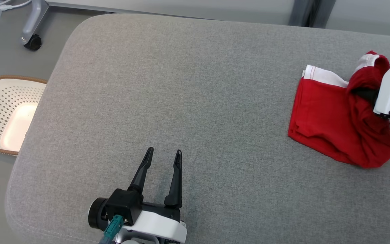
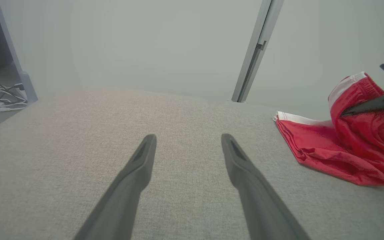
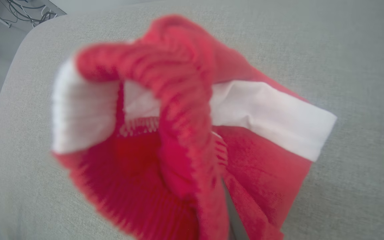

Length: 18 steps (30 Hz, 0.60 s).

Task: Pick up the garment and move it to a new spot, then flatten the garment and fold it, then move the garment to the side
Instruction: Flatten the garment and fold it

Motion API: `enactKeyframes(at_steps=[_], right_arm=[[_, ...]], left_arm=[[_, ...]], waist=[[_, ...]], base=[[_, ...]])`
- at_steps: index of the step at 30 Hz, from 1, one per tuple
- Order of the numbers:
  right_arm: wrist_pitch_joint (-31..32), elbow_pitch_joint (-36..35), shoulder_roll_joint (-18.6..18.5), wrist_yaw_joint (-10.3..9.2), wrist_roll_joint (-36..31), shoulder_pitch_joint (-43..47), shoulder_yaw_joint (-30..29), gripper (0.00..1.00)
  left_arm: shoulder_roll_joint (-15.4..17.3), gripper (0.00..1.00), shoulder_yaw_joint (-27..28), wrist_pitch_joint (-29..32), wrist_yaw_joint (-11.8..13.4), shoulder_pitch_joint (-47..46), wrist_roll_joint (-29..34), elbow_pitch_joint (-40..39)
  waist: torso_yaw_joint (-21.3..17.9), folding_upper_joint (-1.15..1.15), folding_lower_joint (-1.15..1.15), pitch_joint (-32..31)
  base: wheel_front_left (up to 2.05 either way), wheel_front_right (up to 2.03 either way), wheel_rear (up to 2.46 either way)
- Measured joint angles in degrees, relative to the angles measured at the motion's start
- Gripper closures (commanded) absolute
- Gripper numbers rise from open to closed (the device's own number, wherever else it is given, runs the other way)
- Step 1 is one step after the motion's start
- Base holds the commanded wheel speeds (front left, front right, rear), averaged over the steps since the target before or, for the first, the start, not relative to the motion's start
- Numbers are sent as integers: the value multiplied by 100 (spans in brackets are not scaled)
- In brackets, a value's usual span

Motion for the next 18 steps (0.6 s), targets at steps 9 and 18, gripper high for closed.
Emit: enactKeyframes(at_steps=[9,18], right_arm=[[25,85,253,0,111,52,91,100],[-176,171,391,0,63,111,244,100]], left_arm=[[0,0,-63,0,37,-29,-29,-19],[0,0,-149,0,52,-70,-77,-41]], waist=[[156,0,0,105],[305,0,0,167]], base=[[0,0,0],[0,0,0]])
